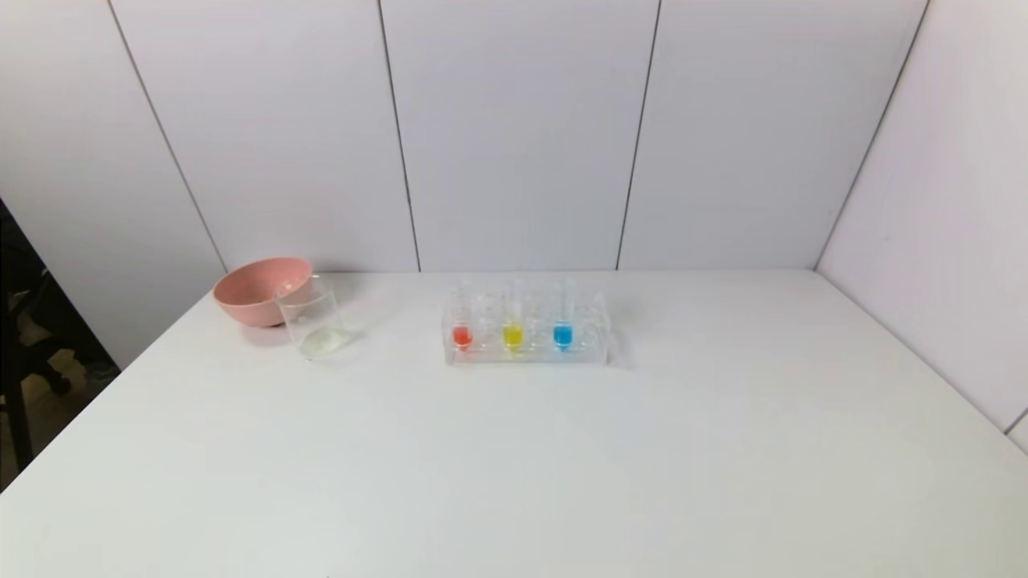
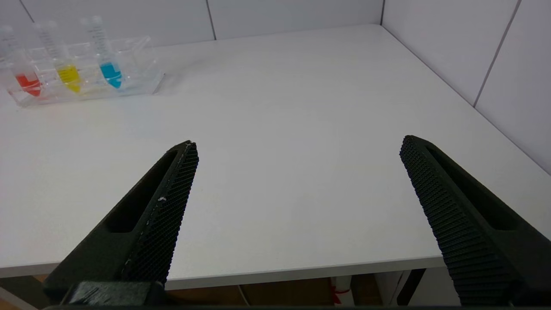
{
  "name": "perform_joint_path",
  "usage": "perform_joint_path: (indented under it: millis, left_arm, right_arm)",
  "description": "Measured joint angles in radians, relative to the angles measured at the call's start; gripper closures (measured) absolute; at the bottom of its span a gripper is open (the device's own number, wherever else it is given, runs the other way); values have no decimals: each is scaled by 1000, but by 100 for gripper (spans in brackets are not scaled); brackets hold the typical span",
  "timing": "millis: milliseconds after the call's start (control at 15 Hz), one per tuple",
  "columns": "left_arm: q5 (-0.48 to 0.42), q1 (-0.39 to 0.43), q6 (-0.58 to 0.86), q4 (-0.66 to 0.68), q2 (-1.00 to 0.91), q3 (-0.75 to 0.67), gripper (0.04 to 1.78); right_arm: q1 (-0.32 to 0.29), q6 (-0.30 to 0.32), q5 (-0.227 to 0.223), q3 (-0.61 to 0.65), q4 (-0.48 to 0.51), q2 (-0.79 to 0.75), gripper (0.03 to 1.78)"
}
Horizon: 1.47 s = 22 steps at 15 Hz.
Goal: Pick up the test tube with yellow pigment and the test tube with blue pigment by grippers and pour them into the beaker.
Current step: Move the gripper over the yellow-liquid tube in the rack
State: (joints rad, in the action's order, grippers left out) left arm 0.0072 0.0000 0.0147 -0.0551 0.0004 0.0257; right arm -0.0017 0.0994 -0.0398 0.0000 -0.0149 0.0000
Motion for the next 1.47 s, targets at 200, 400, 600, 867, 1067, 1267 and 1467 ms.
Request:
perform_joint_path:
  millis: [200, 400, 600, 867, 1067, 1267, 1467]
  left_arm:
    - [4, 0, 5, 4, 0, -2, 6]
    - [-13, 0, 5, -23, 9, 58, 6]
    - [-54, 0, 38, -39, 103, 181, 6]
    - [-110, 0, 64, 87, 374, 324, 6]
    - [-124, -6, 86, 279, 660, 393, 6]
    - [-87, -89, 116, 456, 949, 489, 6]
    - [82, -270, 168, 575, 1210, 631, 6]
  right_arm:
    - [0, 0, 0, 0, 0, 0, 10]
    - [0, 0, 0, 0, 0, 0, 10]
    - [0, 0, 0, 0, 0, 0, 10]
    - [0, 0, 0, 0, 0, 0, 10]
    - [0, 0, 0, 0, 0, 0, 10]
    - [0, 0, 0, 0, 0, 0, 10]
    - [0, 0, 0, 0, 0, 0, 10]
